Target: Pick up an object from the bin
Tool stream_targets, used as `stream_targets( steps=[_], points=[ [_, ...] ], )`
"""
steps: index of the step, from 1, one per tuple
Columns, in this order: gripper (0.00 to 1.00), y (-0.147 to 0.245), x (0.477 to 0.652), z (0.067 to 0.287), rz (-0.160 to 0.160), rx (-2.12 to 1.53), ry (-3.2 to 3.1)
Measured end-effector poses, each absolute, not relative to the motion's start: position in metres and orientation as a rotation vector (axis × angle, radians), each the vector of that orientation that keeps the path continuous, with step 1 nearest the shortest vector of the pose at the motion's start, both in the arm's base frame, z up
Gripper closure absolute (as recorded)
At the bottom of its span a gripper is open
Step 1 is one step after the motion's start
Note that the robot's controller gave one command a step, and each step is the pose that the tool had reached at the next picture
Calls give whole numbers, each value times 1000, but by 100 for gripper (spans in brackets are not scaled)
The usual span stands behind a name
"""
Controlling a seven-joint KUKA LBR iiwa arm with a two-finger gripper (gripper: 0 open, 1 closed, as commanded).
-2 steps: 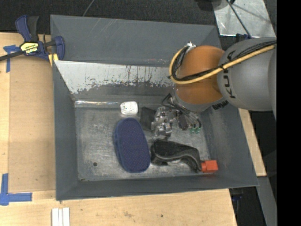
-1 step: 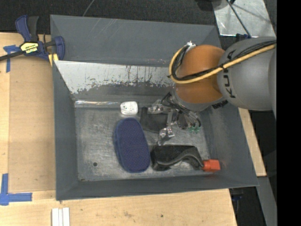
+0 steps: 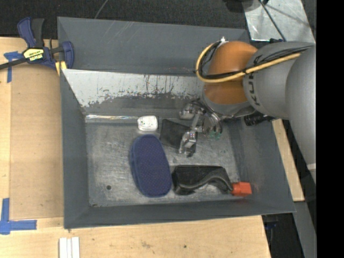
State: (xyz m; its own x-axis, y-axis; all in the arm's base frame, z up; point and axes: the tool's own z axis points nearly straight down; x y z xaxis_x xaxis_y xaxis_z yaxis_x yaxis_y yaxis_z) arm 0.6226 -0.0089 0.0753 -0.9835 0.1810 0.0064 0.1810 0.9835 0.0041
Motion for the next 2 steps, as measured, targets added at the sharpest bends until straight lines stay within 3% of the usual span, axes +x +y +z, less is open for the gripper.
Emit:
stream_targets(
  steps=[1, 2],
  points=[
    [100, -11, 629, 79, -4, -295, -3157],
    [100, -37, 621, 199, 2, 110, -3151]
  ],
)
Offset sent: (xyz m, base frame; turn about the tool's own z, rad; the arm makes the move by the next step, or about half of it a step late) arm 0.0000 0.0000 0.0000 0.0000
